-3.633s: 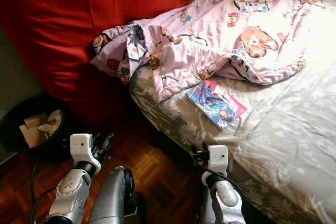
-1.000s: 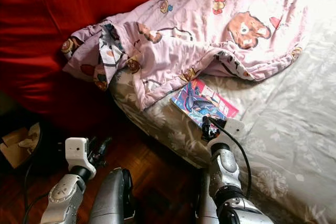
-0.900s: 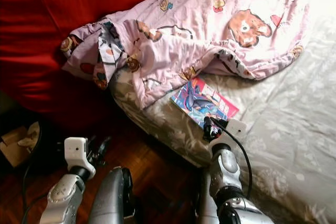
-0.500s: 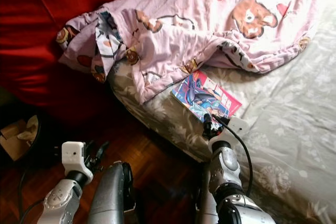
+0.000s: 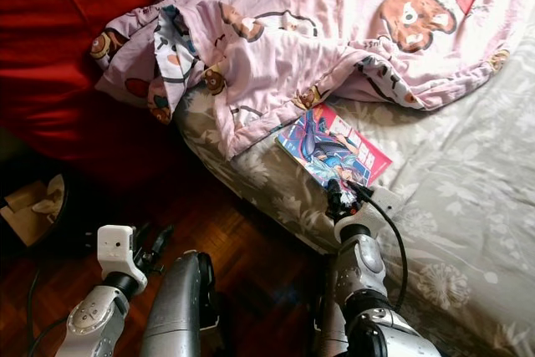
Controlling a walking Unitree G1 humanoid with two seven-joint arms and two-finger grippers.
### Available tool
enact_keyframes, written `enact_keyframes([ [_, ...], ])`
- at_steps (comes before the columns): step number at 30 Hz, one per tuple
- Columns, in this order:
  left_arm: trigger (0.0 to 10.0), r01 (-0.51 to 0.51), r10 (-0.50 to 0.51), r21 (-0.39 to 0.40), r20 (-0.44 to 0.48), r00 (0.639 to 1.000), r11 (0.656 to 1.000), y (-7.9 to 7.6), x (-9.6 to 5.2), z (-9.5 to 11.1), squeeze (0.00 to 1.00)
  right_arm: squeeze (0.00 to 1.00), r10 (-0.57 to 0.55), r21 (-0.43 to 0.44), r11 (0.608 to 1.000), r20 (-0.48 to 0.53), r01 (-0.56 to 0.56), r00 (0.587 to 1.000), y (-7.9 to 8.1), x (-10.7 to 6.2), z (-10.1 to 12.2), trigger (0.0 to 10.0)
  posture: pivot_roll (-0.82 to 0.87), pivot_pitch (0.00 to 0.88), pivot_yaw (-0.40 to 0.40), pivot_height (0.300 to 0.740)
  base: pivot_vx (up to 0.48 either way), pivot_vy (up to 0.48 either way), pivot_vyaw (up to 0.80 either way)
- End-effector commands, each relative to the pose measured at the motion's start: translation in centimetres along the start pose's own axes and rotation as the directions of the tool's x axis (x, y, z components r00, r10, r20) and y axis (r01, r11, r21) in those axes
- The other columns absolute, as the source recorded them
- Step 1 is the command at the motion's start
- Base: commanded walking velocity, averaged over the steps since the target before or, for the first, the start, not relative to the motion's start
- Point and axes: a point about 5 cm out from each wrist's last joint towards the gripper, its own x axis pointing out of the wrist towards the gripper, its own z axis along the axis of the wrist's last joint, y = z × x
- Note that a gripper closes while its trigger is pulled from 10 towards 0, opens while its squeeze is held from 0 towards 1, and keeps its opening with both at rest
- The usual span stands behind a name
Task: Clean up the room
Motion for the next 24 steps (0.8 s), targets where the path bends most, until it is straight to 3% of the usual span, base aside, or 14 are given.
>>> enact_keyframes([
  [1, 10.0, -0.005, 0.006, 0.013, -0.051, 0.999, 1.000, 0.4, -0.9, -0.8, 0.00, 0.00, -0.028, 0.102, 0.994, -0.142, 0.043, 0.989, -0.9, -1.5, -3.5, 10.0, 0.16, 0.389, 0.100, 0.589, 0.000, 0.000, 0.00],
  [4, 10.0, -0.001, 0.002, 0.019, -0.055, 0.998, 1.000, 0.4, -1.1, -0.8, 0.00, 0.00, 0.065, 0.246, 0.969, -0.213, -0.011, 0.975, -0.9, -2.4, -5.2, 10.0, 0.17, 0.395, 0.107, 0.589, 0.000, 0.000, 0.00],
  [8, 10.0, 0.003, -0.002, 0.024, -0.059, 0.998, 1.000, 0.5, -1.3, -0.8, 0.00, 0.00, 0.156, 0.302, 0.950, -0.256, -0.074, 0.954, -0.4, -3.0, -6.3, 10.0, 0.18, 0.402, 0.111, 0.589, 0.000, 0.000, 0.00],
  [13, 10.0, 0.003, -0.001, 0.029, -0.064, 0.998, 1.000, 0.6, -1.6, -0.6, 0.00, 0.00, 0.179, 0.263, 0.960, -0.324, -0.093, 0.929, -0.4, -3.9, -7.6, 10.0, 0.19, 0.412, 0.115, 0.589, 0.000, 0.000, 0.00],
  [21, 10.0, 0.002, 0.000, 0.034, -0.075, 0.997, 0.999, 0.7, -1.9, -0.7, 0.00, 0.00, 0.200, 0.306, 0.946, -0.290, -0.107, 0.936, -0.4, -3.8, -7.3, 10.0, 0.20, 0.414, 0.118, 0.589, 0.000, 0.000, 0.00],
  [22, 10.0, 0.002, 0.001, 0.035, -0.077, 0.997, 0.999, 0.7, -1.9, -0.7, 0.00, 0.00, 0.212, 0.313, 0.942, -0.283, -0.119, 0.935, -0.2, -3.7, -7.2, 5.9, 0.20, 0.413, 0.118, 0.589, 0.000, 0.000, 0.00],
  [23, 10.0, 0.002, 0.001, 0.035, -0.077, 0.997, 0.999, 0.7, -1.9, -0.7, 0.00, 0.00, 0.212, 0.313, 0.942, -0.283, -0.119, 0.935, -0.2, -3.7, -7.2, 5.9, 0.20, 0.413, 0.118, 0.589, 0.000, 0.000, 0.00],
  [24, 10.0, 0.002, 0.001, 0.035, -0.078, 0.997, 0.999, 0.7, -1.9, -0.7, 0.00, 0.00, 0.222, 0.317, 0.940, -0.277, -0.129, 0.935, 0.0, -3.5, -7.1, 4.0, 0.20, 0.413, 0.118, 0.589, 0.000, 0.000, 0.00],
])
